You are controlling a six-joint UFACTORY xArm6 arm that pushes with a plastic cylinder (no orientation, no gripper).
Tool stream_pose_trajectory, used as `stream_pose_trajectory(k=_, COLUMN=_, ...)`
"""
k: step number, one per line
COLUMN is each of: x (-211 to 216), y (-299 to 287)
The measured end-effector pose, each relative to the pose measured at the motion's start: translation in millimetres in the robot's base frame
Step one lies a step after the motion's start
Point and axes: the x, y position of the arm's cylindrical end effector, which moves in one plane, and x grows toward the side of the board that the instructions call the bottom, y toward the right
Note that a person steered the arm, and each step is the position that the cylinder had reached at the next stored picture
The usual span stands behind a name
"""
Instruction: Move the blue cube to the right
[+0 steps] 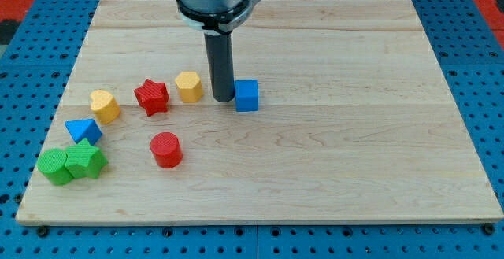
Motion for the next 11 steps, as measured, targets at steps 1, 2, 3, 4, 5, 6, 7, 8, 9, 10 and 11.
stream_pose_trajectory(k=1, x=0.0, y=1.9)
stream_pose_trajectory(k=2, x=0.0, y=1.9)
stream_pose_trajectory(k=3, x=0.0, y=-1.5)
stream_pose_trajectory(k=4, x=0.0, y=-2.0)
stream_pose_trajectory(k=5, x=0.0, y=-2.0)
stream_pose_trajectory(k=6, x=-5.6, y=7.9)
stream_pose_trajectory(k=7, x=3.0, y=44.1)
stream_pose_trajectory(k=8, x=2.5, y=84.9)
stream_pose_trajectory(k=9, x=38.5, y=90.0)
stream_pose_trajectory(k=10, x=51.7, y=105.4)
stream_pose_trajectory(k=11, x=9.7, y=85.6)
